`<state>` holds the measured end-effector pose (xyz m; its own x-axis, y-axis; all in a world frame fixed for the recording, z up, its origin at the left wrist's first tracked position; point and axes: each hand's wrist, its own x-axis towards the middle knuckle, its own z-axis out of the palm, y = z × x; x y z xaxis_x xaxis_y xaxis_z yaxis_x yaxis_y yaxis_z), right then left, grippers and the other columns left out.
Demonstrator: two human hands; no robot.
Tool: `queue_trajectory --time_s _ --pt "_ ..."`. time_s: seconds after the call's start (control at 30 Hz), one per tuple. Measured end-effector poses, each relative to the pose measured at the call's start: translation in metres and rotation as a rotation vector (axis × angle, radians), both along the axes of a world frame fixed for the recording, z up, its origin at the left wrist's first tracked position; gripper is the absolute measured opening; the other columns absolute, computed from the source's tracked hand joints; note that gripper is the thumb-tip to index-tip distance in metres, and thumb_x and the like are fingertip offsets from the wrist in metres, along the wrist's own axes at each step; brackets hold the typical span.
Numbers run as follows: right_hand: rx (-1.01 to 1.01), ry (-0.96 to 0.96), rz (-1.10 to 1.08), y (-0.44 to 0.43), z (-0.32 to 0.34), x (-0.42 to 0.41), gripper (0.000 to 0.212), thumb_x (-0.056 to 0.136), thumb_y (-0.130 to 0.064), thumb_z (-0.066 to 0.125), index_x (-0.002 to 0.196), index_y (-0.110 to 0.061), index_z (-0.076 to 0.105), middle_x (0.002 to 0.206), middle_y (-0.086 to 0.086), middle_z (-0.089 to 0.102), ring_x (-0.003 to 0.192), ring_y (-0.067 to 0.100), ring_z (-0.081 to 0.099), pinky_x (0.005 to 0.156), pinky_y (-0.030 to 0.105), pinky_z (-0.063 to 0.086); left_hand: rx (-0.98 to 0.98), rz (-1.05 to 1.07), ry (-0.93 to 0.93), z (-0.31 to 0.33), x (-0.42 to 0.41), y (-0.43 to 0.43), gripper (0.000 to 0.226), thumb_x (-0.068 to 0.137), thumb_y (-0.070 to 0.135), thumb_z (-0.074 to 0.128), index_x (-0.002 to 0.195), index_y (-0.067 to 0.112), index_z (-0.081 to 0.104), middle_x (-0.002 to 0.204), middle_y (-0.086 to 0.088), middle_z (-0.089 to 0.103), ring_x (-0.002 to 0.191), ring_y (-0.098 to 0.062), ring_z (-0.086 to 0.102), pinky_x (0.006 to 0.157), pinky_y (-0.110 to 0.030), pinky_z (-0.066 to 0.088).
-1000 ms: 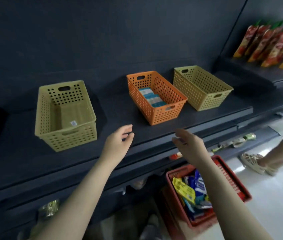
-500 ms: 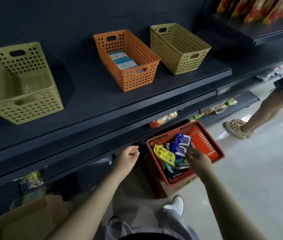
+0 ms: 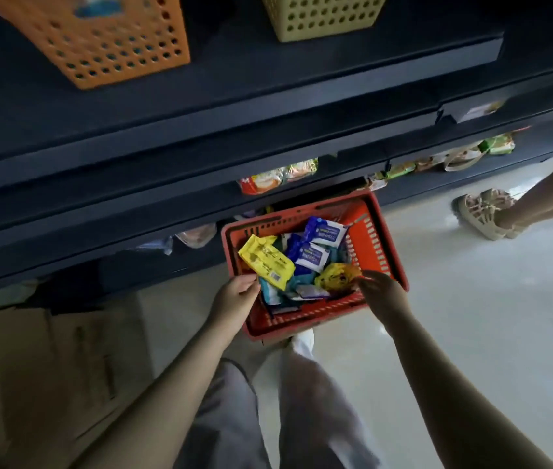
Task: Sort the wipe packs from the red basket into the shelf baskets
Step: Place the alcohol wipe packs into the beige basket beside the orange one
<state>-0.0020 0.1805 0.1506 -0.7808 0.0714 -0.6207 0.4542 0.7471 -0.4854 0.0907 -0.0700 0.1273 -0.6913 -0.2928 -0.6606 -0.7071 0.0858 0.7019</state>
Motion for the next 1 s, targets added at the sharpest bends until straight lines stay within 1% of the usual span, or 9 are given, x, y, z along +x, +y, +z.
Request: queue_trajectory --time_s 0.1,0.23,0.33,0.4,0.5,0.57,0.63,0.83,1.0 --pt "0.015 -0.018 -0.045 0.01 -0.041 -0.034 0.032 0.095 -0.025 0.058 0.123 -0.01 0.064 0.123 0.016 0.065 0.111 0.034 0.061 0.082 0.031 0.048 0.004 -0.01 -0.016 -0.033 -0.034 0.02 0.031 0.097 0.021 0.055 0.126 0.01 0.059 0.125 -0.005 0.061 0.115 -0.018 0.057 0.099 -0.038 0.048" --pt "-0.001 -0.016 -0.046 0.014 -0.119 -0.076 0.036 0.094 -0.03 0.059 0.126 -0.012 0.061 0.122 0.014 0.066 0.111 0.031 0.062 0.083 0.029 0.044 0.024 -0.007 -0.01 -0.104 -0.085 0.042 0.031 0.096 0.018 0.057 0.126 0.01 0.057 0.124 -0.002 0.06 0.112 -0.012 0.056 0.083 -0.016 0.046" --pt "-0.043 -0.025 -0.088 0.011 -0.182 -0.1 0.044 0.094 -0.034 0.058 0.134 -0.016 0.052 0.13 0.01 0.062 0.114 0.028 0.06 0.087 0.037 0.051 -0.021 0.006 -0.01 -0.162 -0.118 0.054 0.035 0.095 0.02 0.058 0.129 0.013 0.056 0.13 -0.002 0.059 0.114 -0.014 0.056 0.095 -0.029 0.045" --pt "-0.095 -0.013 -0.146 0.006 -0.213 -0.112 0.049 0.095 -0.033 0.058 0.139 -0.016 0.045 0.136 0.007 0.056 0.118 0.024 0.056 0.081 0.031 0.048 -0.039 0.007 -0.034 -0.193 -0.133 0.061 0.04 0.095 0.022 0.059 0.134 0.015 0.052 0.133 -0.001 0.057 0.121 -0.016 0.053 0.098 -0.031 0.043" --pt "-0.259 -0.009 -0.316 0.001 -0.245 -0.131 0.052 0.093 -0.029 0.061 0.141 -0.022 0.041 0.122 -0.007 0.054 0.1 0.01 0.059 0.067 0.019 0.049 -0.011 0.026 -0.028 -0.227 -0.143 0.068 0.046 0.092 0.021 0.062 0.136 0.016 0.049 0.129 0.002 0.057 0.12 -0.013 0.052 0.086 -0.021 0.045" --pt "-0.308 -0.007 -0.363 -0.001 -0.263 -0.139 0.05 0.089 -0.03 0.065 0.135 -0.025 0.047 0.112 -0.011 0.057 0.095 0.011 0.063 0.072 0.028 0.056 -0.053 0.004 -0.057 -0.237 -0.142 0.072 0.053 0.09 0.027 0.066 0.139 0.019 0.047 0.126 0.002 0.057 0.108 -0.009 0.053 0.074 -0.014 0.043" --pt "-0.333 0.002 -0.402 -0.002 -0.276 -0.143 0.049 0.083 -0.031 0.073 0.128 -0.024 0.053 0.108 -0.007 0.064 0.099 0.017 0.066 0.082 0.038 0.058 -0.166 -0.023 -0.07 -0.242 -0.139 0.076 0.056 0.087 0.032 0.069 0.137 0.021 0.048 0.128 -0.002 0.059 0.109 -0.012 0.056 0.077 -0.019 0.045" --pt "-0.304 0.073 -0.392 0.002 -0.291 -0.143 0.055 0.066 -0.035 0.085 0.112 -0.026 0.055 0.105 -0.003 0.07 0.095 0.018 0.069 0.081 0.046 0.058 -0.274 0.048 0.003 -0.252 -0.136 0.089 0.059 0.076 0.032 0.079 0.128 0.023 0.051 0.117 0.008 0.057 0.108 -0.015 0.057 0.086 -0.034 0.051" --pt "-0.356 0.034 -0.346 0.007 -0.286 -0.139 0.032 0.075 -0.025 0.081 0.097 -0.025 0.059 0.101 0.0 0.07 0.089 0.019 0.07 0.079 0.046 0.059 -0.4 0.063 -0.128 -0.259 -0.149 0.104 0.065 0.068 0.038 0.083 0.121 0.023 0.049 0.12 0.003 0.061 0.111 -0.023 0.054 0.093 -0.043 0.046"
